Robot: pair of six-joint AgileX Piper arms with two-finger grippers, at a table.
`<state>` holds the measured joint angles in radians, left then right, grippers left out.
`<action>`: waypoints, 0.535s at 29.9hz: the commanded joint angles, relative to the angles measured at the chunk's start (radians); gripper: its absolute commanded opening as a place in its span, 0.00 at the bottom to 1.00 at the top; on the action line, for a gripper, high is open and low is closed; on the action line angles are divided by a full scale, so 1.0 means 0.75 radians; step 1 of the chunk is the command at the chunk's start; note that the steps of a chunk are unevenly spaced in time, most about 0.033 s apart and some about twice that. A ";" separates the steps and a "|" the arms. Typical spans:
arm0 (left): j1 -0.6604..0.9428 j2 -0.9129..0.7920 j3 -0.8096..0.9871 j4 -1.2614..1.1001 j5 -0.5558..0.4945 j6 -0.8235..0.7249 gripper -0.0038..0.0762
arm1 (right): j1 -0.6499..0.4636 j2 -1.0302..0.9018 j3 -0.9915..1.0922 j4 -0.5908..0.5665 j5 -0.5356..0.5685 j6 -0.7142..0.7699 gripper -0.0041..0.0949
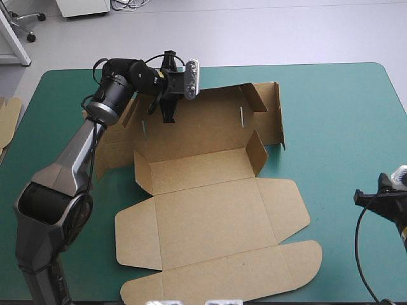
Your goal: Fold the box
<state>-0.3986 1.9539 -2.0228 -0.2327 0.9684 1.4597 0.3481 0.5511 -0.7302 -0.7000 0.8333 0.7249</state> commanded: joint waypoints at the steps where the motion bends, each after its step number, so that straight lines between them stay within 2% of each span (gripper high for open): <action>1: -0.105 -0.143 0.101 0.100 -0.143 0.001 0.03 | -0.004 0.093 -0.117 -0.101 -0.002 -0.056 0.49; 5: -0.173 -0.257 0.334 0.155 -0.371 -0.002 0.03 | -0.004 0.215 -0.193 -0.133 -0.005 -0.057 0.49; 11: -0.228 -0.453 0.718 0.179 -0.849 0.016 0.03 | -0.004 0.372 -0.343 -0.200 -0.005 -0.056 0.49; 13: -0.228 -0.485 0.784 0.202 -0.934 0.112 0.03 | -0.004 0.411 -0.411 -0.200 0.000 -0.072 0.49; 16: -0.207 -0.497 0.816 0.189 -0.982 0.257 0.03 | -0.004 0.460 -0.520 -0.197 0.003 -0.105 0.49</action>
<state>-0.5638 1.6421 -1.4056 -0.1026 0.3451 1.5529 0.3481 0.8704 -1.0225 -0.7884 0.8740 0.6727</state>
